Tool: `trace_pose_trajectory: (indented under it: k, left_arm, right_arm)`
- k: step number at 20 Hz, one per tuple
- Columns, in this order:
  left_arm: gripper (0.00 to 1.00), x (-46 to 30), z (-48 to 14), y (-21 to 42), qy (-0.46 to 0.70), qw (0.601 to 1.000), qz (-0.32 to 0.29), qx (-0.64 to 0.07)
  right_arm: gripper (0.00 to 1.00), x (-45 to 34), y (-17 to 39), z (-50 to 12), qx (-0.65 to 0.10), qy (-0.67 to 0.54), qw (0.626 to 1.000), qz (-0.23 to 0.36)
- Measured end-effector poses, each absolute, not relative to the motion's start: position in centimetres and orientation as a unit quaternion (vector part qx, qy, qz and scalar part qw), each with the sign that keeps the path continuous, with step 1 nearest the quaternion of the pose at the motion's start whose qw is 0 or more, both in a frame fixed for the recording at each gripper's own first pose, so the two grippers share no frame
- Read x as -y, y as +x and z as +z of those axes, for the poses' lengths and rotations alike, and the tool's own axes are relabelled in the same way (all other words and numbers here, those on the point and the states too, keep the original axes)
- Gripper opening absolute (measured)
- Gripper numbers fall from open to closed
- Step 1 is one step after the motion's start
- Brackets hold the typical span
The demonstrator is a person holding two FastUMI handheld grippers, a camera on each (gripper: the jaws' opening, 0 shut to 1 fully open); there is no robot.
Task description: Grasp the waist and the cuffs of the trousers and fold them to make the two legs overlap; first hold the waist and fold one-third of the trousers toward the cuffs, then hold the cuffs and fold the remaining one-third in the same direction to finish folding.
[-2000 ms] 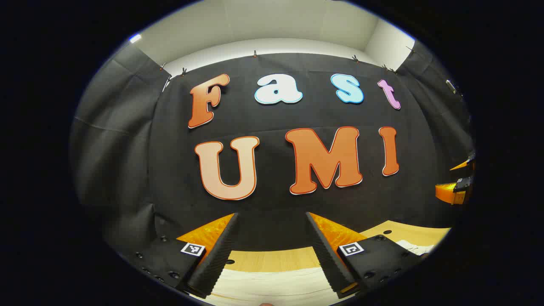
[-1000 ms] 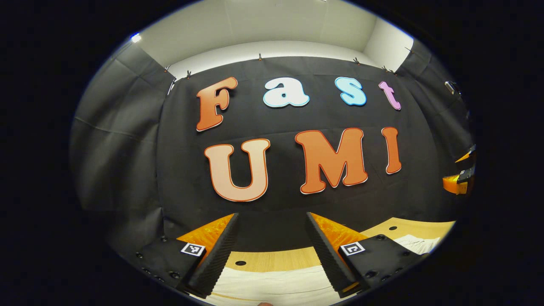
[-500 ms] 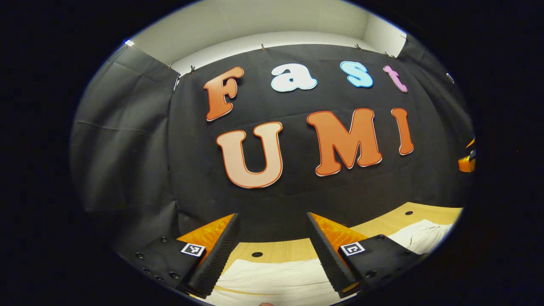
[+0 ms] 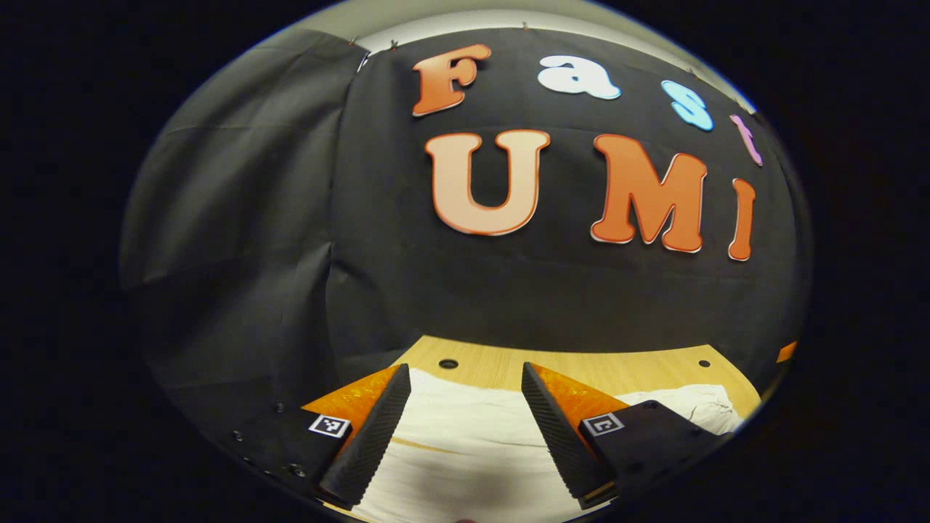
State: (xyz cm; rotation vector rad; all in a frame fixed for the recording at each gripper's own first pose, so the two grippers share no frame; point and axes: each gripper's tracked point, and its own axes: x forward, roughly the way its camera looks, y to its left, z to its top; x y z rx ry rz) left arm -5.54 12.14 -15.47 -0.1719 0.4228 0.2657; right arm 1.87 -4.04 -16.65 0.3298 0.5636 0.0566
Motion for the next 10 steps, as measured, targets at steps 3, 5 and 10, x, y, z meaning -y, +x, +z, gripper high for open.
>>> trace_pose_trajectory:
  k: [3,5,10]
  left_arm:
    - [0.99,-14.1,-18.5,-7.6,-0.12,0.947,0.155,-0.256]
    - [0.99,-15.9,-20.6,-9.3,-0.153,0.93,0.178,-0.282]
    - [1.0,-18.5,-25.6,-12.4,-0.233,0.883,0.226,-0.338]
  right_arm:
    - [0.97,5.2,2.1,-20.3,-0.332,0.196,0.922,0.023]
    - [0.98,5.8,2.0,-22.5,-0.367,0.221,0.903,0.021]
    - [0.98,7.6,1.5,-26.8,-0.422,0.284,0.861,-0.01]
